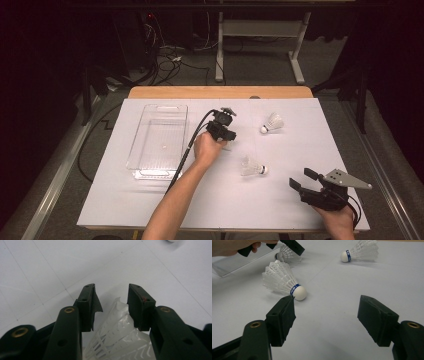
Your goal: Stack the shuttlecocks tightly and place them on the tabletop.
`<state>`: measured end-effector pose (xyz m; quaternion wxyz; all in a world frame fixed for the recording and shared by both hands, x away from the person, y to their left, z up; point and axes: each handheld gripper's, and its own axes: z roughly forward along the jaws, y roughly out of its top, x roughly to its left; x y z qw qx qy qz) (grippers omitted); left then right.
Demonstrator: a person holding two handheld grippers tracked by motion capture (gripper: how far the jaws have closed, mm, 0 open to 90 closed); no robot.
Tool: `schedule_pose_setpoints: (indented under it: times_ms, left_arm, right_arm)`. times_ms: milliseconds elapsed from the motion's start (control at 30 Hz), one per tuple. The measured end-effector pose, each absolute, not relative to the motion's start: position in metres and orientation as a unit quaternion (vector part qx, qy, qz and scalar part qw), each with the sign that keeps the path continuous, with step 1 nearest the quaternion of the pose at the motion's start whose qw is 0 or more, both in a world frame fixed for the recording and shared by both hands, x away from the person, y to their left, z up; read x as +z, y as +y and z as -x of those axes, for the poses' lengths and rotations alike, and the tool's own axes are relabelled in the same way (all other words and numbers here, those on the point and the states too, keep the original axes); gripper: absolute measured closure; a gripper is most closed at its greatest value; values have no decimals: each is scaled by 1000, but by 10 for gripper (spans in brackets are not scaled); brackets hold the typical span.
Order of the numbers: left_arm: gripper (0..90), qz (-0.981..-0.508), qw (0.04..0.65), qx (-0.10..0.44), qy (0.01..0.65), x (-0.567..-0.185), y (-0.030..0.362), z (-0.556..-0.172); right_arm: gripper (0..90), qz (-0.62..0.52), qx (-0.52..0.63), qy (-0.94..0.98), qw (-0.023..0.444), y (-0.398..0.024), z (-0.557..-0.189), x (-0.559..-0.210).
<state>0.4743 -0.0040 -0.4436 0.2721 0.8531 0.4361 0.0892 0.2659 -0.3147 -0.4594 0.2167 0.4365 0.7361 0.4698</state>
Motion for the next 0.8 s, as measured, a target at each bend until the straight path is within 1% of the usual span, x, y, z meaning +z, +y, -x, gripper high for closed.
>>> schedule_pose_setpoints:
  times_ms: [800]
  left_arm:
    - [526,-851,276,82,439,-441,-4,-473]
  right_arm:
    - [306,-437,470,736,216,-315,-266,-459]
